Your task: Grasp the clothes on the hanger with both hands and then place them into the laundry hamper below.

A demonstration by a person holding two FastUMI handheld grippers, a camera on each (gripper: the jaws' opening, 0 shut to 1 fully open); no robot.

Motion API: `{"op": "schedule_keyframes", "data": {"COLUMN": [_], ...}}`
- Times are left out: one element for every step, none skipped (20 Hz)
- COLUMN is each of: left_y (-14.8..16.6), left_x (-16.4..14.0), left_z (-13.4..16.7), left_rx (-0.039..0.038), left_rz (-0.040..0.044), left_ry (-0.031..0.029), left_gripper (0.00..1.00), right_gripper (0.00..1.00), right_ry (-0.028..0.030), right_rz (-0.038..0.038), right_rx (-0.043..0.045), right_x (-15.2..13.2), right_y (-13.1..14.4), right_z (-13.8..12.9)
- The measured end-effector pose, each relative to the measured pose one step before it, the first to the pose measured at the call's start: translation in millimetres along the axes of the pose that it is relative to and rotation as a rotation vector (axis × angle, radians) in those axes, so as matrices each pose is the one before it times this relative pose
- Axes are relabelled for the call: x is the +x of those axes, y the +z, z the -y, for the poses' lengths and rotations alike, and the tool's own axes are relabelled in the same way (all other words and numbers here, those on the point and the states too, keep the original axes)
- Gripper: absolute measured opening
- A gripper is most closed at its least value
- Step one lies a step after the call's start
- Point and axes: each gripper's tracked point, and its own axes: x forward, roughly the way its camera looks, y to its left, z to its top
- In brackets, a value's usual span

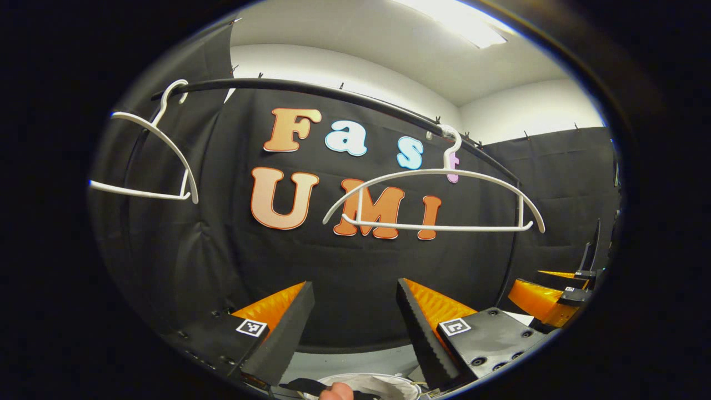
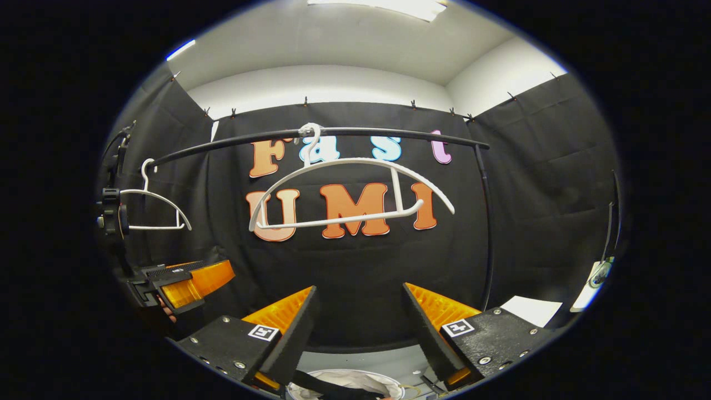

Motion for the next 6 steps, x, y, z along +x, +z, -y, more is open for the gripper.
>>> {"op": "schedule_keyframes", "data": {"left_y": [0.85, 1.9, 1.73, 1.2, -0.08, -0.28], "left_x": [-1.47, -0.92, -1.28, -0.52, -0.34, -1.24], "left_z": [0.89, 0.44, -0.18, -1.34, 0.78, 0.09], "left_rx": [-0.00177, -0.00201, 0.00025, 0.00281, -0.00003, -0.00136], "left_rz": [0.00483, 0.00672, 0.00709, 0.00135, 0.00029, -0.00042], "left_ry": [-0.00182, -0.00377, 0.00212, 0.00536, -0.00121, -0.00156], "left_gripper": [0.97, 0.97, 0.94, 0.97, 0.97, 0.97], "right_gripper": [0.91, 0.91, 0.91, 0.91, 0.91, 0.91], "right_ry": [0.00552, 0.00397, 0.00253, 0.00217, 0.00195, 0.00138], "right_rz": [0.00004, -0.00057, 0.00043, -0.00161, -0.00171, -0.00332], "right_rx": [0.00356, 0.00195, 0.00074, 0.00159, 0.00256, 0.00424], "right_x": [-0.12, -0.75, 0.66, 0.54, -0.39, -0.41], "right_y": [-0.08, 1.28, 1.04, -0.14, -0.4, -0.41], "right_z": [-2.49, -2.03, -0.89, 0.06, -0.11, -0.96]}}
